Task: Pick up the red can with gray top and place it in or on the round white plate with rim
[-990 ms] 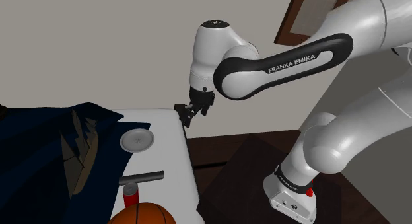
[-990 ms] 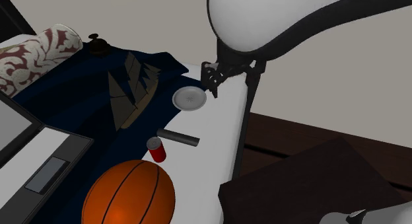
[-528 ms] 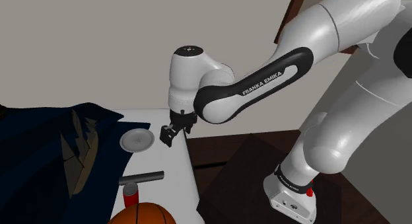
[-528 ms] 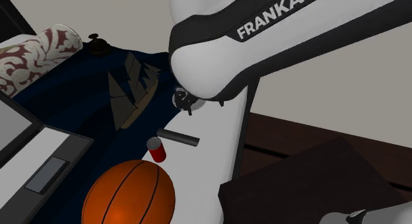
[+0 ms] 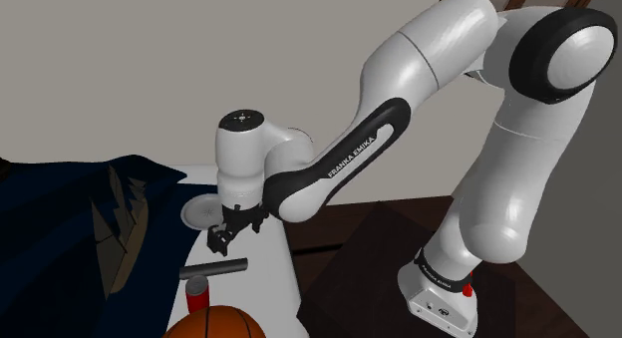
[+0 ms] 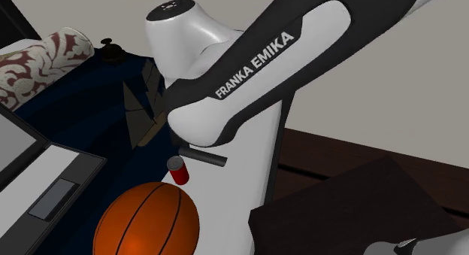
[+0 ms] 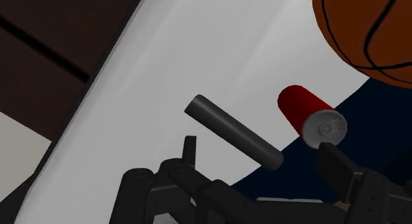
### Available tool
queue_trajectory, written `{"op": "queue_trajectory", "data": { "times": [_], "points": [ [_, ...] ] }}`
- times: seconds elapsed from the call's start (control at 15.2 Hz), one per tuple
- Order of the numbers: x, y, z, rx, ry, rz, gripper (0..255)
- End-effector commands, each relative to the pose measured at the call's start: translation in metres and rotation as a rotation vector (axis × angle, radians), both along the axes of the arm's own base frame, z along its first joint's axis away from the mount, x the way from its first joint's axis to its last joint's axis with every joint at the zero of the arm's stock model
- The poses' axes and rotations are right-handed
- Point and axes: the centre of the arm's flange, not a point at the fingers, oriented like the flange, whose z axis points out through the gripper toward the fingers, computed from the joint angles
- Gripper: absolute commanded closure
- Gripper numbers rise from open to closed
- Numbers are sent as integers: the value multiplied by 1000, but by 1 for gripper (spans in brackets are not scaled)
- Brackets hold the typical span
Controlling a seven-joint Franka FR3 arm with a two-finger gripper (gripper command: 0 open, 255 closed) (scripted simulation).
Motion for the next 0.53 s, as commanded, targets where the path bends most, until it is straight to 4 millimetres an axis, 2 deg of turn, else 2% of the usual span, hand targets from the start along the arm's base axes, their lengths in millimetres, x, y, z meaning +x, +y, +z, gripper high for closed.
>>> {"op": "queue_trajectory", "data": {
  "times": [0.0, 0.46],
  "points": [
    [7, 18, -19, 8, 4, -5, 0],
    [25, 84, -78, 33, 21, -18, 0]
  ]
}}
